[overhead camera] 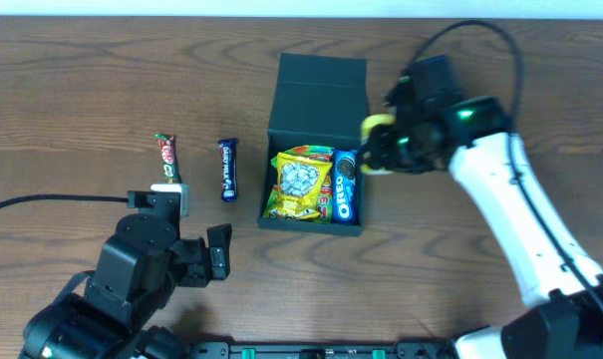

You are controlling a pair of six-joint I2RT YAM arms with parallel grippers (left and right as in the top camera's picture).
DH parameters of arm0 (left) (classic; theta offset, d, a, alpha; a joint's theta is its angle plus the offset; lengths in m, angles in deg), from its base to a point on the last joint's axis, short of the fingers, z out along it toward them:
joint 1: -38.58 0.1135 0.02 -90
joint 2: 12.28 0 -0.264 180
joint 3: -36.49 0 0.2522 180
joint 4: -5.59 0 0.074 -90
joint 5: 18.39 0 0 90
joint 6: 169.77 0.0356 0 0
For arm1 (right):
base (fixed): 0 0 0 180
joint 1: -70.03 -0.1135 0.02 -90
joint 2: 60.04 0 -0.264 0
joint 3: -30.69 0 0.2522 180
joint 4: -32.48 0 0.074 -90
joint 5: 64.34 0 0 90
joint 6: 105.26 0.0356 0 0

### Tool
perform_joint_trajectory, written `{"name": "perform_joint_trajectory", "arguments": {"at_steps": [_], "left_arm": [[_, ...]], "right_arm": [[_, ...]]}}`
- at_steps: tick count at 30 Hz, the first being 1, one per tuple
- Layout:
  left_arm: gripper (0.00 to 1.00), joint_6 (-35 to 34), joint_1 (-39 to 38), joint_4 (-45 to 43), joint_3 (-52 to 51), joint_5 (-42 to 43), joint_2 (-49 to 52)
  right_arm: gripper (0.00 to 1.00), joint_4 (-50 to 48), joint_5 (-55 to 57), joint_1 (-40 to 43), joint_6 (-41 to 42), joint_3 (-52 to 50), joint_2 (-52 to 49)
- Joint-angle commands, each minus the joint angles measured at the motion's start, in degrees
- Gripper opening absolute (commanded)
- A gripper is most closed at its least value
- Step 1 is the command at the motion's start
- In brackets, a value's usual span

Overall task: Pack container
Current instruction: 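Place the Mentos jar into the box and release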

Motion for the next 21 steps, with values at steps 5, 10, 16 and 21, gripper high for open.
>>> {"name": "perform_joint_trajectory", "arguments": {"at_steps": [5, 10, 16, 21], "left_arm": [[0.95, -0.3, 0.2, 0.9, -0.3, -0.9, 0.1], [0.95, -0.3, 0.2, 1.6, -0.3, -0.9, 0.1], [0.95, -0.2, 0.2, 2.3, -0.3, -1.0, 0.1], [0.95, -0.2, 0.2, 2.2, -0.3, -1.0, 0.1]], "right_arm": [[0.21, -1.0, 5.5, -9.0, 9.1, -0.4, -4.0], [0.79, -1.7, 6.8, -11.3, 9.1, -0.4, -7.5], [0.88, -1.5, 7.0, -11.1, 9.6, -0.3, -8.0], [0.81, -1.5, 6.8, -10.6, 9.5, -0.3, -7.0]]}}
